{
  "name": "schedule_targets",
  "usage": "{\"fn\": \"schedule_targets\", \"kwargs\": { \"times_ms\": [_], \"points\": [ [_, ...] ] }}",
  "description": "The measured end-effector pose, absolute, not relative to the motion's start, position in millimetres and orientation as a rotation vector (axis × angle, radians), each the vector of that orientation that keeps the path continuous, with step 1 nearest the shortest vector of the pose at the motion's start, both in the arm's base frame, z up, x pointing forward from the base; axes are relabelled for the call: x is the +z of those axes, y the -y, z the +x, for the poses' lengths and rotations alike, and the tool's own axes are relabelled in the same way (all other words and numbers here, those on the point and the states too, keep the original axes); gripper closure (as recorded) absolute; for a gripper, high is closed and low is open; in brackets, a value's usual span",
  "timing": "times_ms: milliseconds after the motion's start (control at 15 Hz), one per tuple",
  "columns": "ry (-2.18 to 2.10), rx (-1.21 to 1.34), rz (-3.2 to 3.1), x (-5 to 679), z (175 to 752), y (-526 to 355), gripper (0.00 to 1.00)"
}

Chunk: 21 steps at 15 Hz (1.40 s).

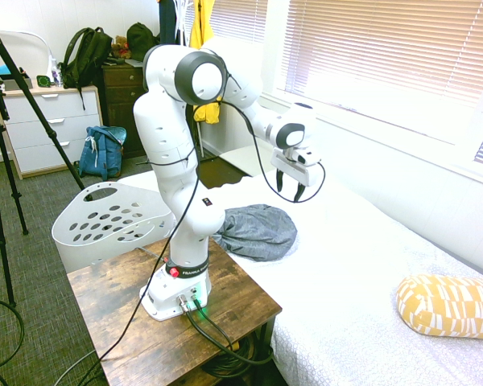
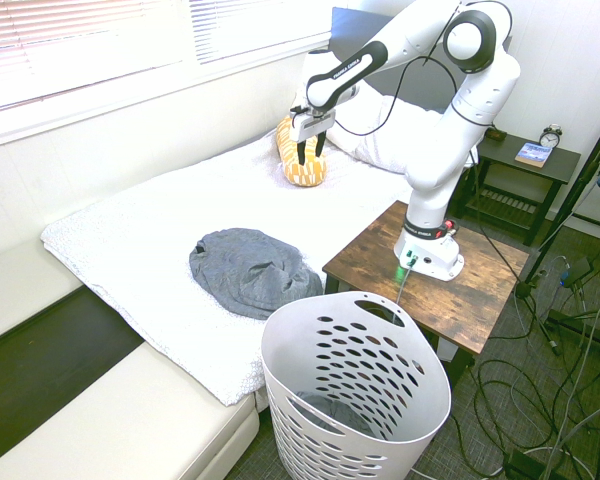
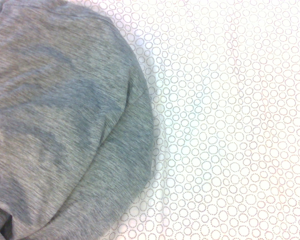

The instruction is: Put my clothes in the laundry bag

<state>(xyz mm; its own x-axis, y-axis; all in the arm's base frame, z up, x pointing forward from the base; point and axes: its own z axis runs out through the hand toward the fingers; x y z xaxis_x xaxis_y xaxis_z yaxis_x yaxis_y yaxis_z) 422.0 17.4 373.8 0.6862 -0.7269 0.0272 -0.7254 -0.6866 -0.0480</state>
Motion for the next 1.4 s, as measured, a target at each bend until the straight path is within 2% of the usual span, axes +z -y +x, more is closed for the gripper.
{"fn": "schedule_targets", "kwargs": {
  "times_ms": [333,733,1133,1400],
  "points": [
    [-1.221,-0.08,-2.847,370.8,425.3,-23.5,0.0],
    [-1.072,-0.064,-2.831,356.0,440.5,-96.8,0.0],
    [-1.005,0.097,-2.808,211.4,477.3,-151.1,0.0],
    [-0.949,0.235,-2.791,126.8,478.1,-183.9,0.0]
  ]
}}
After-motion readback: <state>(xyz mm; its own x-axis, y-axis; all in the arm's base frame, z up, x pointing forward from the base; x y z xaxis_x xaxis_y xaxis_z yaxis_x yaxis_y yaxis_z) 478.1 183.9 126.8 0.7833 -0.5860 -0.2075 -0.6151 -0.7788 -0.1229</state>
